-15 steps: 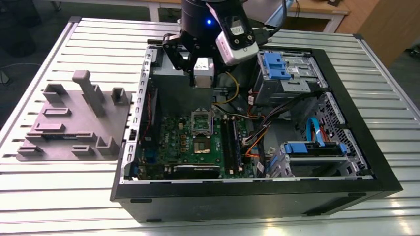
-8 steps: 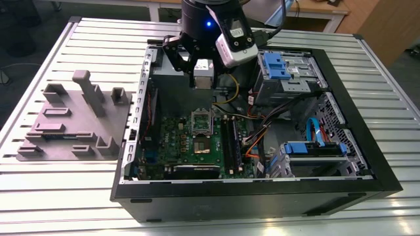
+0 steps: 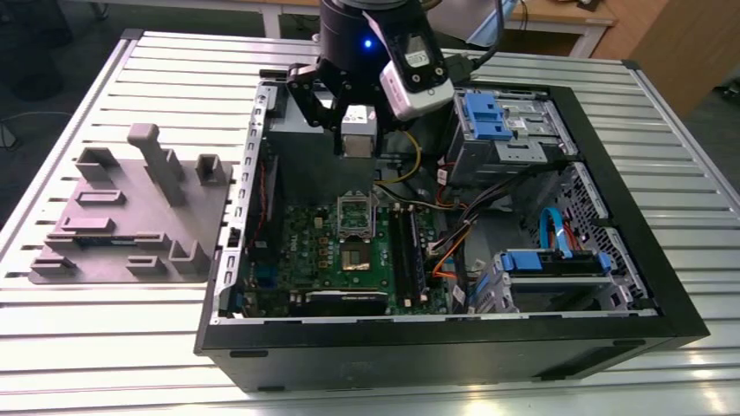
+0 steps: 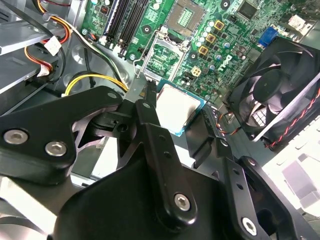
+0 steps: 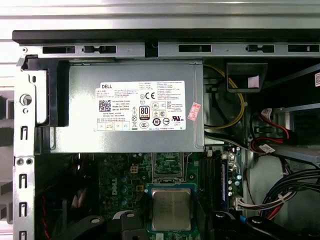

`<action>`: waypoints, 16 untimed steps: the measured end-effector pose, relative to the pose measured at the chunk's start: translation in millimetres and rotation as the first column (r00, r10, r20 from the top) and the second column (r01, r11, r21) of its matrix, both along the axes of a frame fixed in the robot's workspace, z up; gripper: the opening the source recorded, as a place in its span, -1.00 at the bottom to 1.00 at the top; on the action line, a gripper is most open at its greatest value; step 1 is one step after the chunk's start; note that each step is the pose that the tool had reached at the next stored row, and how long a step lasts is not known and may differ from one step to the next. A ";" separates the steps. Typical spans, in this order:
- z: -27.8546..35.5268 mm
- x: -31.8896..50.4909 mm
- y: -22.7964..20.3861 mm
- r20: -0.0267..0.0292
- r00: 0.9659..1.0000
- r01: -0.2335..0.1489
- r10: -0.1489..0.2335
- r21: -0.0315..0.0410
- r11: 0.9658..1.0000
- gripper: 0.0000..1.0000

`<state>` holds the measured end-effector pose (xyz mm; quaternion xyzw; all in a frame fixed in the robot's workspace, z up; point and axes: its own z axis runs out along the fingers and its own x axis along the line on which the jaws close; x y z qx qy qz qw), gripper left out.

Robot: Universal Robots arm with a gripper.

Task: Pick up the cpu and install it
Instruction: 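Place the cpu into insertion slot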

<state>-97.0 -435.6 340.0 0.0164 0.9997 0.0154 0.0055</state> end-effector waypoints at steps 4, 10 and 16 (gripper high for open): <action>-0.4 0.4 -0.2 0.000 1.000 0.000 0.000 0.000 1.000 -0.06; -2.0 4.4 -1.8 0.000 1.000 0.000 0.000 0.000 1.000 -0.06; -5.0 6.9 -8.3 0.000 1.000 0.000 0.000 0.000 1.000 -0.06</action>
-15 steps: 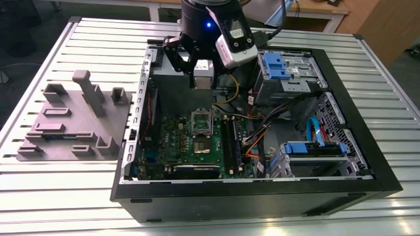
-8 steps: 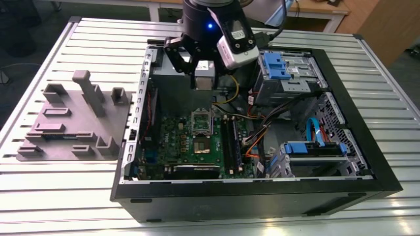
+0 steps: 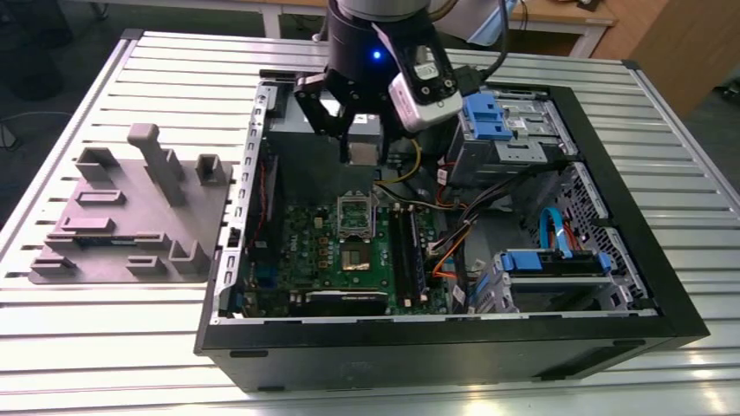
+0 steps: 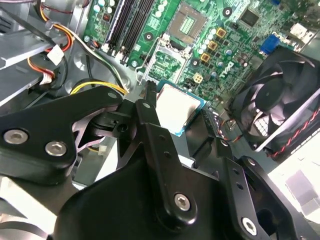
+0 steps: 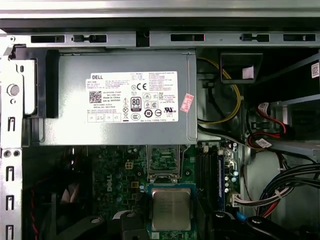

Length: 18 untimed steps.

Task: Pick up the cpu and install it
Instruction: 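Place the cpu into insertion slot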

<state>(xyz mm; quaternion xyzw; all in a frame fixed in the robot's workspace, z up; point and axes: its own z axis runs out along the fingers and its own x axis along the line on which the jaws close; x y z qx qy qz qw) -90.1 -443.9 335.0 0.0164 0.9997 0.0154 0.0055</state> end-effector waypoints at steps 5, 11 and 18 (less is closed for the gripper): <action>-5.9 2.1 -7.1 0.000 1.000 0.000 0.000 0.000 1.000 -0.06; -16.4 9.2 -9.8 -0.002 1.000 0.000 0.000 0.000 1.000 -0.06; -20.3 10.5 -10.0 -0.003 1.000 0.000 0.000 0.000 1.000 -0.06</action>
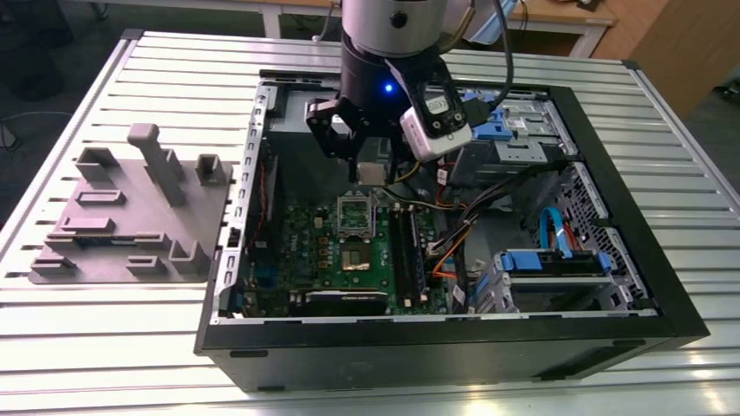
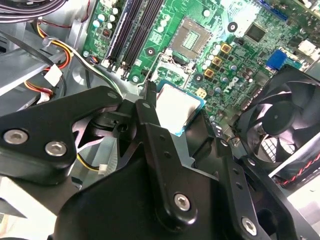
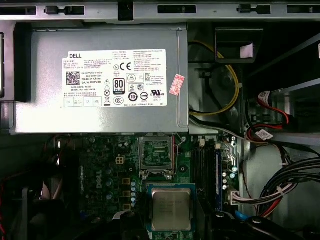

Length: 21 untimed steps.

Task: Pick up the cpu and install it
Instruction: 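Place the cpu into insertion slot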

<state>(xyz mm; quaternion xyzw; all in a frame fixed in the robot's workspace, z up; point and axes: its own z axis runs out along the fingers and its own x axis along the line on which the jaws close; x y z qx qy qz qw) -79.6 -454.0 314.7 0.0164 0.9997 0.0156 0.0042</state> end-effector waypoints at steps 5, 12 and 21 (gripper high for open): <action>-1.1 0.0 0.0 0.000 1.000 0.000 0.000 0.000 1.000 -0.06; -3.3 0.0 -0.4 0.000 1.000 0.000 0.000 0.000 1.000 -0.06; -8.2 0.0 -0.5 0.000 1.000 0.000 0.000 0.000 1.000 -0.06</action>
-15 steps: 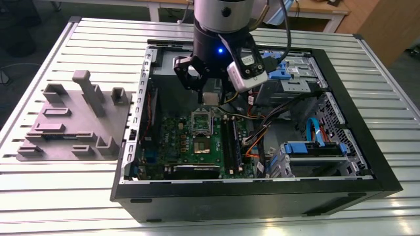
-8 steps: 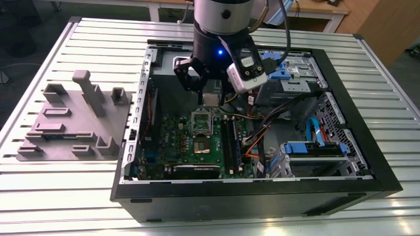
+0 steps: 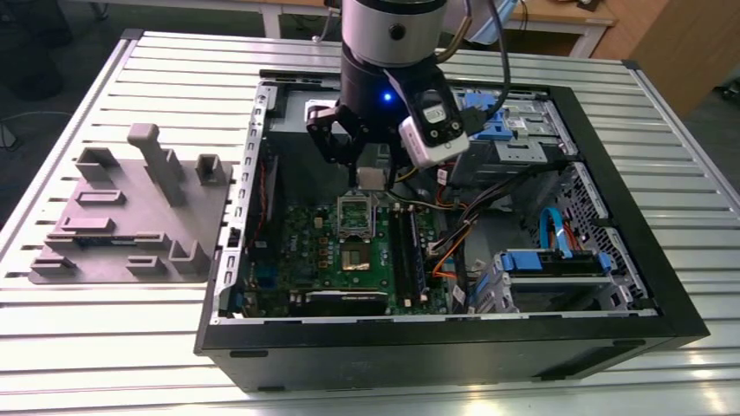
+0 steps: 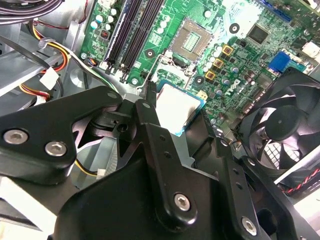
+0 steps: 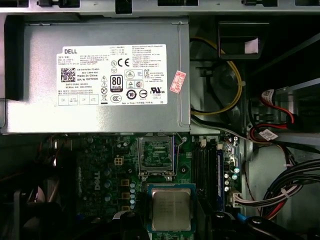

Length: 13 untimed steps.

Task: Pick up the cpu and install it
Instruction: 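Place the cpu into insertion slot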

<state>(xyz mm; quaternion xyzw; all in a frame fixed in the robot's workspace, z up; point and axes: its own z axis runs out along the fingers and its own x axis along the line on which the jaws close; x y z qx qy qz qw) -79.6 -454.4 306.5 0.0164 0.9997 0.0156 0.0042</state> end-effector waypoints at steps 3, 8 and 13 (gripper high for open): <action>-0.8 0.0 0.0 0.000 1.000 0.000 0.000 0.000 1.000 -0.06; -3.1 0.0 -0.6 0.000 1.000 0.000 0.000 0.000 1.000 -0.06; -5.8 0.0 -1.7 0.000 1.000 0.000 0.000 0.000 1.000 -0.06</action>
